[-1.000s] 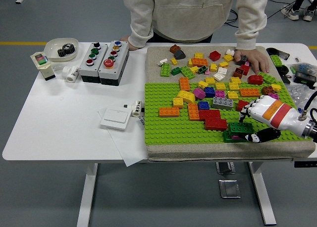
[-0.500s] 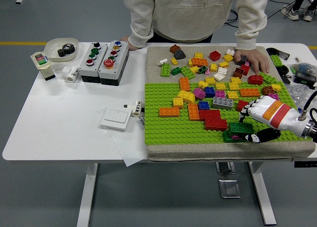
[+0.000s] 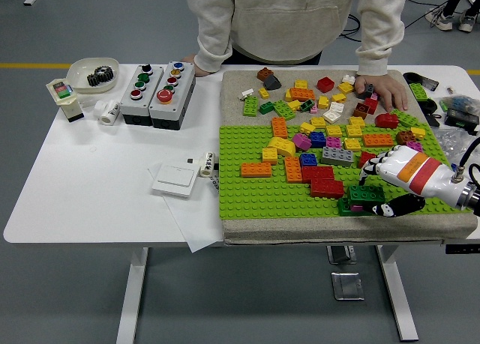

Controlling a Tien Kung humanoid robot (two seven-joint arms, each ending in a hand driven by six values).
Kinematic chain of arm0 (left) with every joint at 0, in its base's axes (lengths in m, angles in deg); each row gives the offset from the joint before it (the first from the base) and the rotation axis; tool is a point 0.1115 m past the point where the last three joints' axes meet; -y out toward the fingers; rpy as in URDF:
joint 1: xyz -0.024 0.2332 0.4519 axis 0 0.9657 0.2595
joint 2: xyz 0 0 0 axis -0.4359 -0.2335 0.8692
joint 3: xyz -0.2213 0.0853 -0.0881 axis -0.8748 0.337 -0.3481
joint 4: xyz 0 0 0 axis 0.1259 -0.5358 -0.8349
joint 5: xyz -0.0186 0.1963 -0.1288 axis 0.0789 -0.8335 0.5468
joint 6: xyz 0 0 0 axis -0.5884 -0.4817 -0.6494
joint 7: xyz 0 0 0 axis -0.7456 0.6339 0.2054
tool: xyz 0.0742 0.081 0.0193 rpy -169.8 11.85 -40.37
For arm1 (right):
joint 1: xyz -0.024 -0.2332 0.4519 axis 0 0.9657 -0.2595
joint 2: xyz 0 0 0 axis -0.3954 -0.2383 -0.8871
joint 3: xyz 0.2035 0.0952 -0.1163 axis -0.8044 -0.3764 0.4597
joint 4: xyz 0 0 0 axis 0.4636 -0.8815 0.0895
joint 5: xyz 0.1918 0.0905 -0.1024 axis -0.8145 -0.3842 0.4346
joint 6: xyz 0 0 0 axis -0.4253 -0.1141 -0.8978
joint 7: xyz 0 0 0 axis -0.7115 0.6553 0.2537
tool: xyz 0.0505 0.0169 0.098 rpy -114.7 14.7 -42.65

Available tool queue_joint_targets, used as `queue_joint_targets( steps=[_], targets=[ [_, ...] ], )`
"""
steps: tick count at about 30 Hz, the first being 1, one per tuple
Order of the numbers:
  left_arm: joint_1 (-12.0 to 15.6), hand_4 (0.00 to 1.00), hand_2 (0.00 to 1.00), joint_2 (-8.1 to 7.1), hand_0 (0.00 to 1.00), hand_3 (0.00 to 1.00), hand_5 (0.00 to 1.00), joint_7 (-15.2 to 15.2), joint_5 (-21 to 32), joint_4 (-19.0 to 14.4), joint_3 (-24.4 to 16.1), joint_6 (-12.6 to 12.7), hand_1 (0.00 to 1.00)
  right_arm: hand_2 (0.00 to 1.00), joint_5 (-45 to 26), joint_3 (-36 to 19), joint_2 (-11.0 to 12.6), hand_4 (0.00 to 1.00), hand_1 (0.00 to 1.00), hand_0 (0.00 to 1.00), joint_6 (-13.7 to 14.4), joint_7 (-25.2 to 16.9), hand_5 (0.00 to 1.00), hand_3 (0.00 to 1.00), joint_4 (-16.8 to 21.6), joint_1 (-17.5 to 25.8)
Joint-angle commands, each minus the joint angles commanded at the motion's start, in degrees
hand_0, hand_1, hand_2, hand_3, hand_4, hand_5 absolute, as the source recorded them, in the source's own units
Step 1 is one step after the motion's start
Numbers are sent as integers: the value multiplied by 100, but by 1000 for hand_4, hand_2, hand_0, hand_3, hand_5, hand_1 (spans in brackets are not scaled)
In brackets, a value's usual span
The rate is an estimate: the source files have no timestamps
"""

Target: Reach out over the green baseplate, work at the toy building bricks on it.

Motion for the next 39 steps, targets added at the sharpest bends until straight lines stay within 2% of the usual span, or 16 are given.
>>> queue_joint_targets(
  steps=[11,12,17,18,23,24,29,30,35,36,39],
  targets=[
    [-2,614,736,-4,632,566,617,5,1,-2,5,0,741,694,-16,-7,-3,828,572,405,-18,-3,525,626,41,0],
    [-3,614,736,-5,631,566,616,7,4,-2,6,0,741,737,-18,-15,-5,875,605,451,-30,3,529,762,48,5],
    [-6,614,736,-7,631,566,616,9,1,-2,5,1,741,737,-76,-65,6,875,605,451,-107,-10,529,762,116,41],
    [-6,615,736,-9,631,566,615,7,-7,-2,2,1,741,812,-89,-75,12,998,669,583,-114,-17,582,864,144,49],
    [-5,615,736,-9,631,566,615,-8,-46,0,-16,4,741,812,-131,-86,14,998,669,583,-128,-72,582,864,223,67],
    [-4,615,736,-8,631,566,615,-9,-49,0,-16,5,740,859,-135,-84,13,998,735,744,-133,-79,633,917,230,70],
    [-1,615,736,-8,631,566,615,-12,-61,1,-22,7,740,859,-238,-111,17,998,735,744,-132,-106,633,917,289,114],
    [0,614,733,-8,631,565,615,-13,-61,1,-25,8,740,893,-360,-150,25,998,794,822,-128,-113,655,953,326,145],
    [5,614,733,-9,631,565,615,-14,-70,4,-29,9,740,893,-772,-455,101,998,794,822,-57,-64,655,953,594,338],
    [6,615,731,-9,631,565,616,-16,-74,5,-31,10,740,852,-839,-533,125,998,770,792,-31,-47,669,870,663,382],
    [13,615,731,-12,631,565,616,-21,-91,7,-40,9,740,852,-1009,-788,224,998,770,792,103,-2,669,870,886,547]
  ],
)
